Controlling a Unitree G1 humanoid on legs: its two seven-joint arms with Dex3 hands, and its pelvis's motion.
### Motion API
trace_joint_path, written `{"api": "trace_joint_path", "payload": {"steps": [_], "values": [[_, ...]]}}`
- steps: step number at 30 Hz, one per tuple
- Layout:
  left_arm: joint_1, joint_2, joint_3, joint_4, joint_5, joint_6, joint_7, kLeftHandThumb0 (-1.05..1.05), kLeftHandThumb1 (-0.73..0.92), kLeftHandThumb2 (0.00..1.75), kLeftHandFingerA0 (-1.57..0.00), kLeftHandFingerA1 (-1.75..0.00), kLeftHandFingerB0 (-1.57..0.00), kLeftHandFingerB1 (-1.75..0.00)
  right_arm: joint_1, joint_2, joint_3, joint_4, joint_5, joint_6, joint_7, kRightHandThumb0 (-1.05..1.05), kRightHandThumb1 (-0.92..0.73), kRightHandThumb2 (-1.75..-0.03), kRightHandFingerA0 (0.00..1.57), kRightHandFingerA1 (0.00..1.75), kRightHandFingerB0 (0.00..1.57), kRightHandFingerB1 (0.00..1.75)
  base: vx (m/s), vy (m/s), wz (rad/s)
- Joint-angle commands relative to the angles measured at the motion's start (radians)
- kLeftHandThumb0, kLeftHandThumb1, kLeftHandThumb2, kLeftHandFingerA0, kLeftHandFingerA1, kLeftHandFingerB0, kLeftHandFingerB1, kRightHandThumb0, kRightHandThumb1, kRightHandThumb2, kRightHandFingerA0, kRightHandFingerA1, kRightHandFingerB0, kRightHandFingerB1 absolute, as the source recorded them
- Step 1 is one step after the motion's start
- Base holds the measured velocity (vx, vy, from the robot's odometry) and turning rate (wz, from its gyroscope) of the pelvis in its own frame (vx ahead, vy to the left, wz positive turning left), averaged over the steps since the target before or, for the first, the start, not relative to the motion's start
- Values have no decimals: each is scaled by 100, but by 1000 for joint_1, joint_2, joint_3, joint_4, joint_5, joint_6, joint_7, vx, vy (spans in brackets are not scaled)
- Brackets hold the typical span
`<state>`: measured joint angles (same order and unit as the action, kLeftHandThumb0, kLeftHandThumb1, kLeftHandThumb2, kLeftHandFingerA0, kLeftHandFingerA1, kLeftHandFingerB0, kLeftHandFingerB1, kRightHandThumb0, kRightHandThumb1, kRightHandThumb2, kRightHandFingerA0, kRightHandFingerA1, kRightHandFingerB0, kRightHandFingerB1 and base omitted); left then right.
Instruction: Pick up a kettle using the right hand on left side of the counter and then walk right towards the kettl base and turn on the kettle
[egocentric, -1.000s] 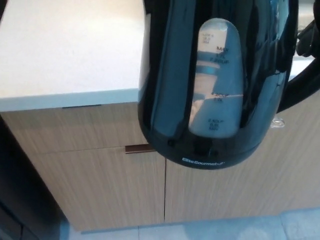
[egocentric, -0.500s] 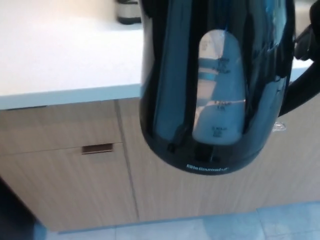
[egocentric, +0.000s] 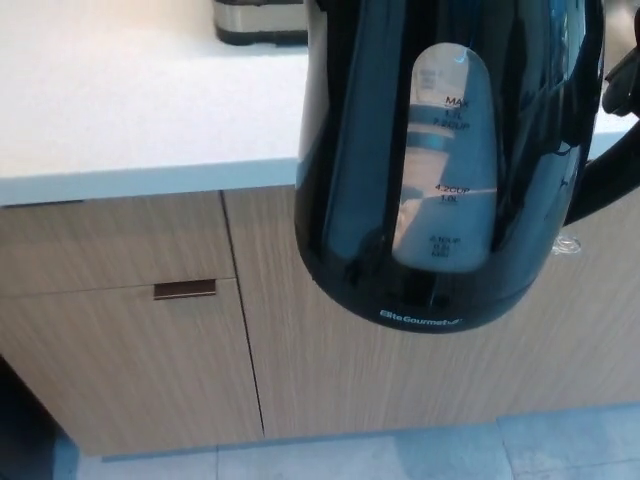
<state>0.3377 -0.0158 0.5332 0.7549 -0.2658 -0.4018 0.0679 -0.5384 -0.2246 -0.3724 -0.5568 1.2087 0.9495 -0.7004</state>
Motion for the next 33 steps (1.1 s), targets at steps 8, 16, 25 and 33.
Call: {"api": "trace_joint_path", "payload": {"steps": [8,16,25,33], "values": [[23,-11,-15,-7,-21,-36,-36,42,34,158,-101,-121,-94,-114,-24,-3,-32,21,-40,-93,37,-25,-60,-127,104,175,74,172,14,-110,-1],[11,10,-5,101,-28,-59,-50,43,35,159,-105,-118,-93,-108,-52,-8,-47,37,-73,-86,32,-24,-57,-131,103,175,72,172,29,-364,0],[-22,41,-2,229,-9,-86,-35,43,41,150,-99,-113,-89,-104,-86,-21,-66,55,-134,-79,15,-23,-57,-129,101,175,69,172,35,-58,-1],[-3,37,-7,215,-11,-89,-32,43,47,145,-101,-115,-90,-104,-127,-15,-83,88,-168,-80,1,-21,-56,-133,102,175,72,175,4,-9,3]]}}
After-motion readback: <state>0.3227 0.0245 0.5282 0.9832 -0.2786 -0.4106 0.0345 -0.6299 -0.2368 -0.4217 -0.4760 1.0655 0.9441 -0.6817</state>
